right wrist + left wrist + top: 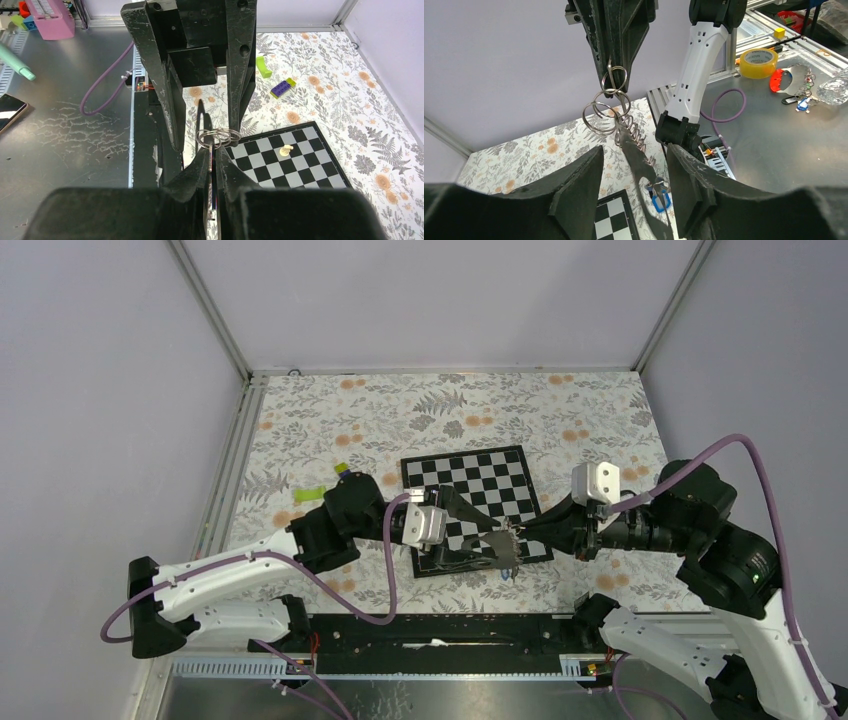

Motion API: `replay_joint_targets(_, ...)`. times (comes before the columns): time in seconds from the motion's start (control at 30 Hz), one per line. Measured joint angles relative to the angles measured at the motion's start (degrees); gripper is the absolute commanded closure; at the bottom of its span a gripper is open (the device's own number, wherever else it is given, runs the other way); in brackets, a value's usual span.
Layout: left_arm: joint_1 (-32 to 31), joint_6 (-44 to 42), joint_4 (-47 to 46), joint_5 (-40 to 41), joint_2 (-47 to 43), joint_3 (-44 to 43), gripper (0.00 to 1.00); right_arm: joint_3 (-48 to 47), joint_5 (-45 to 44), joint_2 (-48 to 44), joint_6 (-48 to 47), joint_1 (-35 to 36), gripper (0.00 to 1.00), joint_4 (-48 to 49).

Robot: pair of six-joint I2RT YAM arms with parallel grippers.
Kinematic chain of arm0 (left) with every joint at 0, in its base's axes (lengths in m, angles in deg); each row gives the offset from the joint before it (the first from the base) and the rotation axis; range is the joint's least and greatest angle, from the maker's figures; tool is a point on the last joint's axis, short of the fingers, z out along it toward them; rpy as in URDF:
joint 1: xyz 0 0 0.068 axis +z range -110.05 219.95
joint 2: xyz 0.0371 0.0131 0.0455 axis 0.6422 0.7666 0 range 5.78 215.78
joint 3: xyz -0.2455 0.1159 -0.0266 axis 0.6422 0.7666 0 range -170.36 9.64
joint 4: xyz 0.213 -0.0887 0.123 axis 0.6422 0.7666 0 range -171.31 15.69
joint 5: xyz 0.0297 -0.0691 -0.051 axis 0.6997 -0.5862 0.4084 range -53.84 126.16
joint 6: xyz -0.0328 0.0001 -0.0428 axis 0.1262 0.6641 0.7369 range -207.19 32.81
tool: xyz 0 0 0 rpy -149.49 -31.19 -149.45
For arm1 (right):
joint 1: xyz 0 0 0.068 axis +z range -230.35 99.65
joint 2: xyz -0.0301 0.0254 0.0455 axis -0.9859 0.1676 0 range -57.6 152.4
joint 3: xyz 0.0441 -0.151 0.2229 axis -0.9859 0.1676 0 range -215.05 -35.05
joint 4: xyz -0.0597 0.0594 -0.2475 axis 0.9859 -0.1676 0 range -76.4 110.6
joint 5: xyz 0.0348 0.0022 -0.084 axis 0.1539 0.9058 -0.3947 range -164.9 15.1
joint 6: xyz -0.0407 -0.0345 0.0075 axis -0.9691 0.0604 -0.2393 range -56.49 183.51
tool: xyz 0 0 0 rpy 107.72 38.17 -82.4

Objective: Remove the keys from the keyring
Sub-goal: Remove the key from the keyring.

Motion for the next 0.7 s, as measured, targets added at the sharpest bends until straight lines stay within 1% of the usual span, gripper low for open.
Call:
replay_joint_targets(0.43, 0.00, 1.92, 0.79, -2.58, -0.26, -0.59, 0.44, 0.02, -1.92, -0.59, -0.68, 0.00, 1.00, -0.13)
replay_joint_targets(0.7, 0.02, 0.83, 2.84, -1.68, -4.46, -0.87, 0.40, -0.02, -2.01, 0.24, -1.27, 0.00, 1.00, -2.75)
